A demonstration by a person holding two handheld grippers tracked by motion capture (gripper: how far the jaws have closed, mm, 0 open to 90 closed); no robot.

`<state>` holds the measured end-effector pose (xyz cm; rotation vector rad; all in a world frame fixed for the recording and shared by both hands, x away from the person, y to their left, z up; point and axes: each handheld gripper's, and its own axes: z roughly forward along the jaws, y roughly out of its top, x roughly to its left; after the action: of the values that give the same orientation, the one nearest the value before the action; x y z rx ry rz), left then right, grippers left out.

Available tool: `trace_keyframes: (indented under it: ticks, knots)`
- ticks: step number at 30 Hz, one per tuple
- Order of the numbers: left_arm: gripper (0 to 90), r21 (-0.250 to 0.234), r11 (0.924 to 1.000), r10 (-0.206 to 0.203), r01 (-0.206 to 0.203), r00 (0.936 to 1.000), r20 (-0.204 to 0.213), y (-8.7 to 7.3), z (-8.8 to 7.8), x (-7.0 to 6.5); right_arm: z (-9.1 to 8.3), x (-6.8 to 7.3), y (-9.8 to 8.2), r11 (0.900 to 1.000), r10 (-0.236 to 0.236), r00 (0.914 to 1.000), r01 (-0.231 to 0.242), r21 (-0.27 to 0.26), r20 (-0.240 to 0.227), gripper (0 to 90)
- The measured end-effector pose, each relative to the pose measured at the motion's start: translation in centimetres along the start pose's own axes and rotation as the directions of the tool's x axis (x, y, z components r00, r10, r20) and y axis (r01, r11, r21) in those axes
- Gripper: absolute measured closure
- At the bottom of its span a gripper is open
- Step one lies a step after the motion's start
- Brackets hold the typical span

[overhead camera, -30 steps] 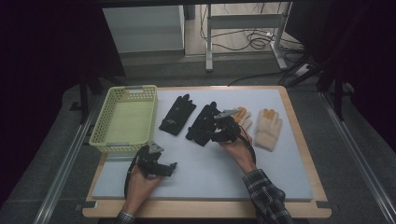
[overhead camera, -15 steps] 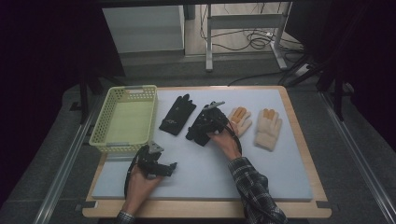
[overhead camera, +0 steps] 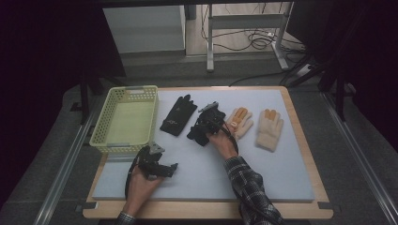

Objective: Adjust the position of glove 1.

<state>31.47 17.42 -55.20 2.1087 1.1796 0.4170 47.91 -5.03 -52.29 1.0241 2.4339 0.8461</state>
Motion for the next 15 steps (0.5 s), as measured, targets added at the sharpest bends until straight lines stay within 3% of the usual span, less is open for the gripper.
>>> trace_keyframes:
  ticks: [3,8,11,15]
  knots:
    - [0.0,0.001,1.0000,0.000,0.000,1.0000,0.000,0.0,0.0,0.0,-0.1,-0.1,-0.2,1.000,-0.016,0.9997,0.016,-0.005,0.016,77.8]
    - [0.0,0.001,1.0000,0.000,0.000,1.0000,0.001,0.0,0.0,0.0,-0.4,-0.6,0.1,1.000,-0.008,0.9998,0.008,0.001,-0.020,80.8]
    - [0.0,0.001,1.0000,0.000,0.000,1.0000,0.001,0.0,0.0,0.0,-1.6,-0.8,0.3,0.999,-0.043,0.9990,0.043,-0.019,-0.013,81.2]
    - [0.0,0.002,1.0000,0.001,-0.001,1.0000,0.000,0.0,0.0,0.0,-4.4,-0.7,0.3,0.996,-0.062,0.9966,0.058,-0.064,-0.055,81.3]
